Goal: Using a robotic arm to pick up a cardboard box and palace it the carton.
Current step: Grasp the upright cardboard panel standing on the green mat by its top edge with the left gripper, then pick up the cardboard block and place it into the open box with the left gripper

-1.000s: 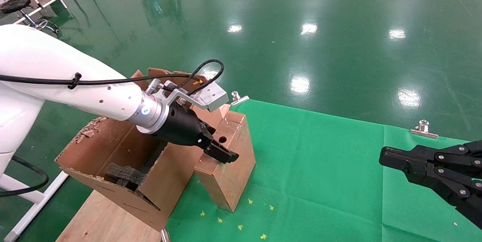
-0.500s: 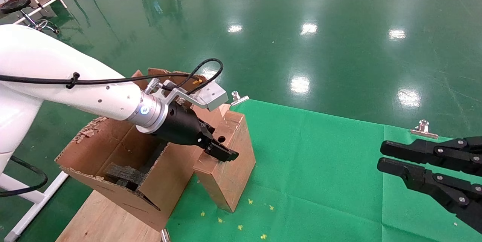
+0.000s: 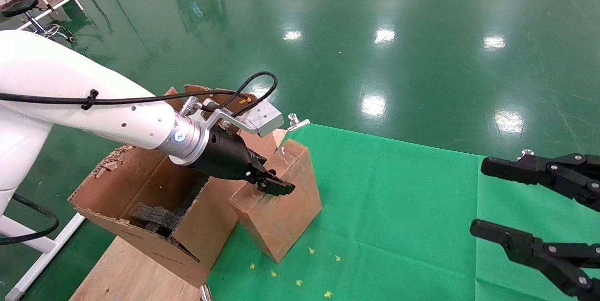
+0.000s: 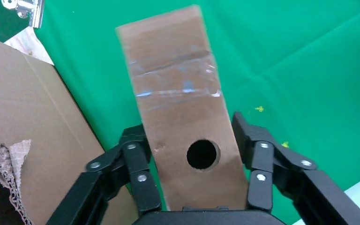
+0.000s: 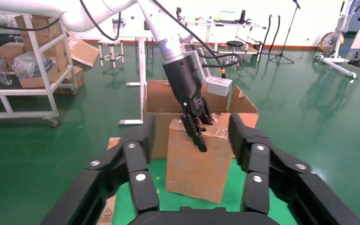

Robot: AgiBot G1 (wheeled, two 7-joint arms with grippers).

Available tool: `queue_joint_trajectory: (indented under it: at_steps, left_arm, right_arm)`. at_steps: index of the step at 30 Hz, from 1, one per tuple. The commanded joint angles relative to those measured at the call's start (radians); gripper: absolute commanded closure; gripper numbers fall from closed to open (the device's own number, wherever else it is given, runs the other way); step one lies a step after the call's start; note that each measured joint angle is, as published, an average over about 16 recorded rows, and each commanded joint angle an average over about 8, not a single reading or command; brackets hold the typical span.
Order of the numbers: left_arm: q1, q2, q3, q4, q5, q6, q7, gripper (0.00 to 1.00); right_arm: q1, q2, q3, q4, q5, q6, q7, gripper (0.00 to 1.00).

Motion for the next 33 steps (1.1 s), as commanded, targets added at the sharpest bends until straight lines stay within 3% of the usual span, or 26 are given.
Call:
queue_joint_trajectory:
  at_steps: [1, 9, 16, 26, 33]
  left_arm:
    - [0.0, 0.003, 0.002, 0.004, 0.004, -0.001, -0.002, 1.0]
    - [-0.04, -0.061, -0.08, 0.047, -0.155, -0.006, 0.156, 1.0]
    - [-0.155, -0.122, -0.16, 0.193, -0.245, 0.011, 0.331, 1.0]
    - [-0.444, -0.174, -0.184, 0.6, -0.141, 0.035, 0.608, 1.0]
    - [-0.568, -0.181, -0.13, 0.851, -0.001, 0.015, 0.796, 1.0]
  right_arm:
    - [0.0, 0.0, 0.0, 0.0, 0.0, 0.0, 0.0, 0.0]
    - [0.0, 0.0, 0.0, 0.0, 0.0, 0.0, 0.0, 0.0]
    - [0.0, 0.0, 0.0, 0.0, 0.0, 0.0, 0.0, 0.0]
    - [0.0, 0.0, 0.0, 0.0, 0.0, 0.0, 0.0, 0.0]
    - [0.0, 0.0, 0.0, 0.0, 0.0, 0.0, 0.0, 0.0]
